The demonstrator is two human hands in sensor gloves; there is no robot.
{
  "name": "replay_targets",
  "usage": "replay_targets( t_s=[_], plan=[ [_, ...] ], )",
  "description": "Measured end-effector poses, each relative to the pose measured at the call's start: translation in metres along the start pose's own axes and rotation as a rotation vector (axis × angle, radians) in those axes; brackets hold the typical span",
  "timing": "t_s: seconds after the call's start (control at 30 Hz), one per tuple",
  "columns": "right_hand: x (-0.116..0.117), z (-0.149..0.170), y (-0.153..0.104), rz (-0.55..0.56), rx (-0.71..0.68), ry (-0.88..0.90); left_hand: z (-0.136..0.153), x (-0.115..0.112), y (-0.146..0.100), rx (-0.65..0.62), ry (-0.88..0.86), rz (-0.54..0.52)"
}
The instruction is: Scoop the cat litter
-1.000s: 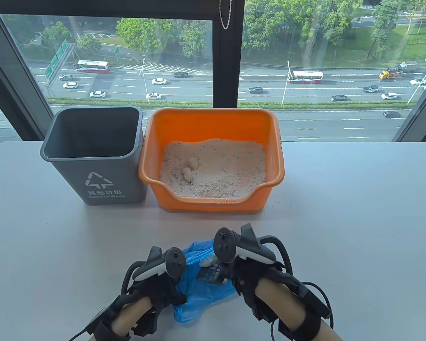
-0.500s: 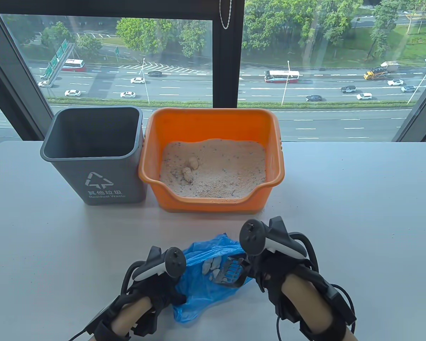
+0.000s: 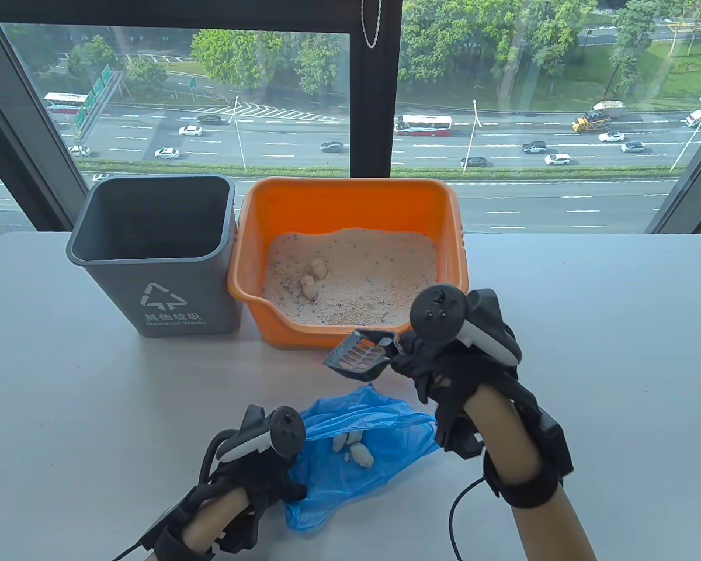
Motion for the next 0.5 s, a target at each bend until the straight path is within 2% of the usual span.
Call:
replay_targets(
  t_s=[0.1, 0.23, 0.3, 0.43, 0.5],
  plan=[
    [0.016, -0.013, 0.052, -0.039, 0.108, -0.045, 0.0, 0.0, 0.0, -0.003, -0.001, 0.0],
    [0.038, -0.023, 0.115, 0.004, 0.259, -0.111, 0.0, 0.0, 0.0, -0.006, 0.001, -0.001],
    [0.052, -0.028, 0.145, -0.018, 0.311, -0.184, 0.0, 0.0, 0.0, -0.005, 0.002, -0.001],
    [0.08, -0.041, 0.188, -0.047, 0.359, -0.208, 0.0, 0.0, 0.001, -0.007, 0.002, 0.001],
    [0.091, -0.046, 0.205, -0.096, 0.378, -0.223, 0.0, 0.0, 0.001, -0.008, 0.001, 0.001]
  ],
)
Point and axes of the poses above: the tracker on the back of each hand, its own z axis roughly to the little-finger side, its own y axis roughly from the wrist to the fingertips, x = y × z, the point moved 4 cm from there along y, roughly from the wrist to the fingertips, and after that the axes turned 10 degrees about x, right-handed, at the moved point
